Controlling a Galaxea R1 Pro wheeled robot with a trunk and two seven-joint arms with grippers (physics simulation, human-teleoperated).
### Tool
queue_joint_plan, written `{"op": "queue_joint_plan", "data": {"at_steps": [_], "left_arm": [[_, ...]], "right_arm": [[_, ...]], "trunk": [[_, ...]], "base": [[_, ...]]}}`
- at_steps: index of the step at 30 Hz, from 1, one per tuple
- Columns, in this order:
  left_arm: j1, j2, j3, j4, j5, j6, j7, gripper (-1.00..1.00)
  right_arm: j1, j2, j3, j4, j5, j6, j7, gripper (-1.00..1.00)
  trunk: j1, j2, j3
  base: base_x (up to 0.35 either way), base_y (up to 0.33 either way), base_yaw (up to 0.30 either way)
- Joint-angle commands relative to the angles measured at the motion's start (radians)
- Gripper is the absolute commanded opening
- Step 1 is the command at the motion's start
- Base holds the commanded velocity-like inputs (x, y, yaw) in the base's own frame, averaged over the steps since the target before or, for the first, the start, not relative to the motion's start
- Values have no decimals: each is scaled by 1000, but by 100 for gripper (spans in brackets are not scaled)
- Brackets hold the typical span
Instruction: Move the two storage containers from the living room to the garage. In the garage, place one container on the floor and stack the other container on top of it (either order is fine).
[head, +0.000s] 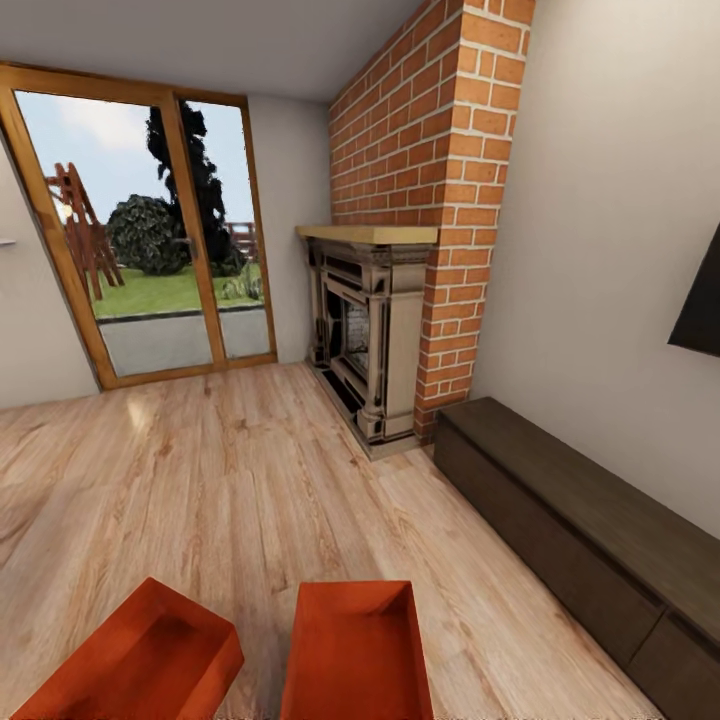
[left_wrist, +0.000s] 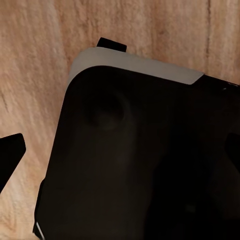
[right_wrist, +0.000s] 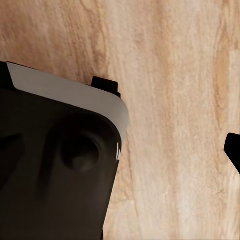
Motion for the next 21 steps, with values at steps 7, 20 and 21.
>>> {"op": "queue_joint_plan", "data": {"at_steps": [7,20,21], "left_arm": [[0,0,-1,-7,5,5,3,100],[0,3,-7,-1,-2,4,3,100],[0,4,-6,0,-1,4,3,100]], "right_arm": [[-1,0,4,3,2,-6,-2,100],[-1,0,5,1,1,-6,-2,100],[-1,0,5,1,1,-6,-2,100]], "trunk": [[0,-1,-12],[0,-1,-33],[0,-1,-35]], "base": [[0,0,0],[0,0,0],[0,0,0]]}}
